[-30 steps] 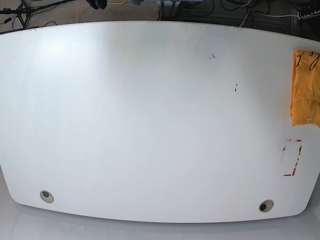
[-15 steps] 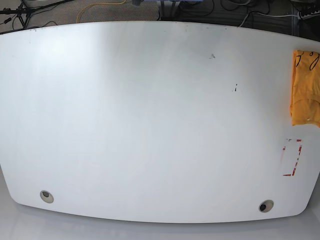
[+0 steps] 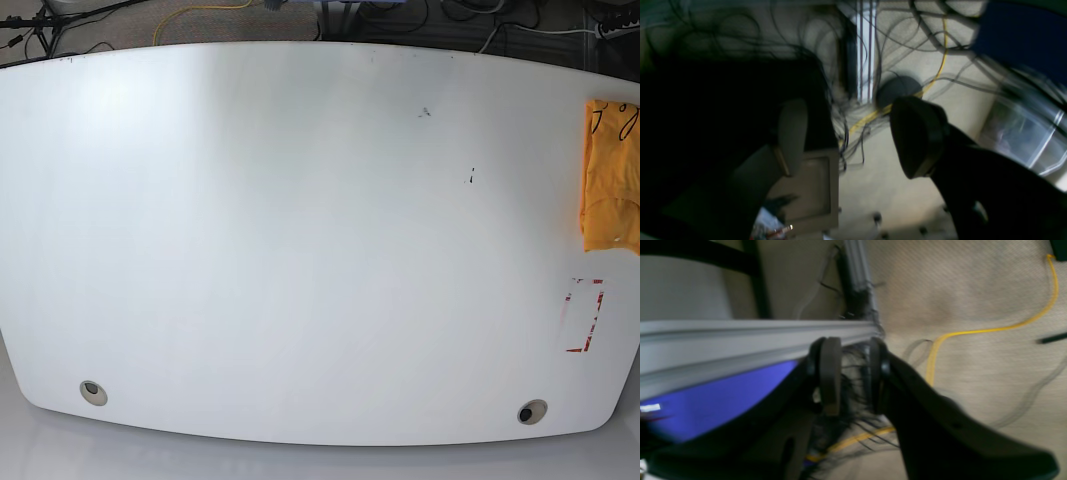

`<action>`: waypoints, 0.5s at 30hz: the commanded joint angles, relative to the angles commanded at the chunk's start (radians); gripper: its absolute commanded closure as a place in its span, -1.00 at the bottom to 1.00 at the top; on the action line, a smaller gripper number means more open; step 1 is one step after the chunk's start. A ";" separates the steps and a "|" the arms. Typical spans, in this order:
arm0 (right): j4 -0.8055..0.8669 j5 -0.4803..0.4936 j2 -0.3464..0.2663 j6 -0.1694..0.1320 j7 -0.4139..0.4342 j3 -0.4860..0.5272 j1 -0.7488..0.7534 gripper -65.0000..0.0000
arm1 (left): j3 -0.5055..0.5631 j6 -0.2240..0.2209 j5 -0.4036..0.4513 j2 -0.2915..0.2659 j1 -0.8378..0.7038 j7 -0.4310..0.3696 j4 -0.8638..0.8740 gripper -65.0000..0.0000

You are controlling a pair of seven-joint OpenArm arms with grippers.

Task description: Fold the T-shirt properly

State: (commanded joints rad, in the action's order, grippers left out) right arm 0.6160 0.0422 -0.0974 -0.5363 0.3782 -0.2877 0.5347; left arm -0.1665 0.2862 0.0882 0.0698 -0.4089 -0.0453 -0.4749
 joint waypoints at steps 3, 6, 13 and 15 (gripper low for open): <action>-0.055 -0.054 0.003 0.054 -0.002 0.000 -0.037 0.56 | 0.002 -0.038 0.002 0.005 0.051 -0.048 0.118 -0.19; -0.118 -0.104 0.005 0.101 -0.002 0.000 -0.081 0.56 | 0.002 -0.072 0.002 0.012 0.124 -0.071 0.239 -0.19; -0.247 -0.192 0.005 0.167 -0.005 0.000 -0.172 0.55 | 0.002 -0.109 0.002 0.034 0.213 -0.072 0.364 -0.20; -0.284 -0.210 0.005 0.196 -0.020 0.000 -0.192 0.55 | 0.002 -0.126 0.002 0.034 0.218 -0.069 0.370 -0.20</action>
State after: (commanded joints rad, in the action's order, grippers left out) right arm 0.3322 -0.1680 -0.0928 -0.3399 0.3583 -0.2877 0.3429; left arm -0.1649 0.1603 0.0898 0.1036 -0.1910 -0.1143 -0.1051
